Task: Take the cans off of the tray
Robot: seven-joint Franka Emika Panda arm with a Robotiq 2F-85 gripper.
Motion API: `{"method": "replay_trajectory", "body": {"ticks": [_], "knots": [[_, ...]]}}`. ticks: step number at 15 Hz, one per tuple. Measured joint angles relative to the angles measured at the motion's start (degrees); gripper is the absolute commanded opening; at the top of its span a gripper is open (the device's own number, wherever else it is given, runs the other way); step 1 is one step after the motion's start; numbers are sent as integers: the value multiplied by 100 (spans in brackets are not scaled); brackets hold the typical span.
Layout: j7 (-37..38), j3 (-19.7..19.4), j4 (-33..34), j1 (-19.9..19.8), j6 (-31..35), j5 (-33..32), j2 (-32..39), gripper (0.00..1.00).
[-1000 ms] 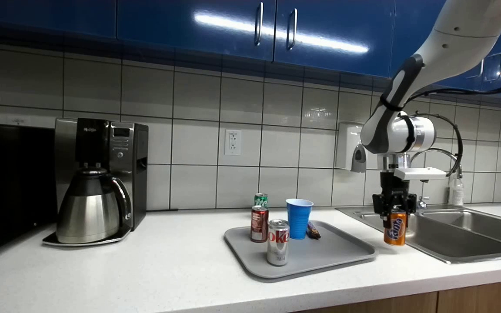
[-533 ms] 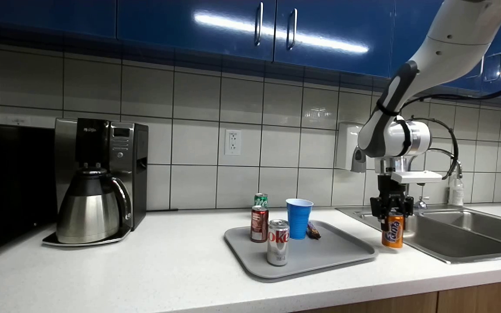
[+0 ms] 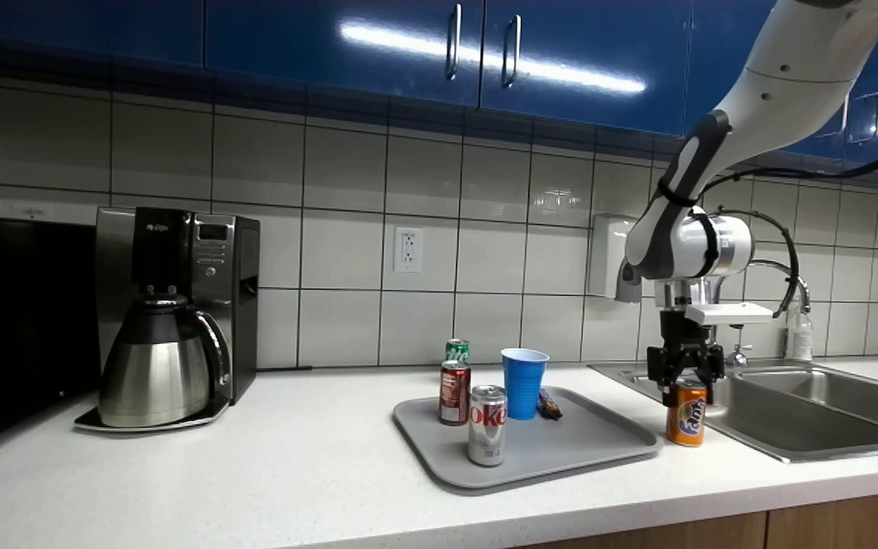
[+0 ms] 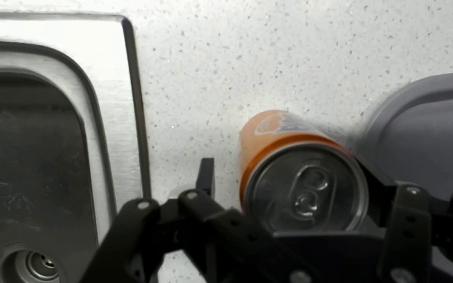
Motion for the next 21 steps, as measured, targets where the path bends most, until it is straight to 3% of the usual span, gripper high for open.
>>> {"method": "replay_trajectory", "body": {"ticks": [6, 15, 21], "knots": [[-155, 18, 0, -1, -153, 0, -116, 100], [-420, 120, -28, 26, -736, 4, -1051, 100], [-380, 347, -286, 332, -831, 142, -1594, 100]]}}
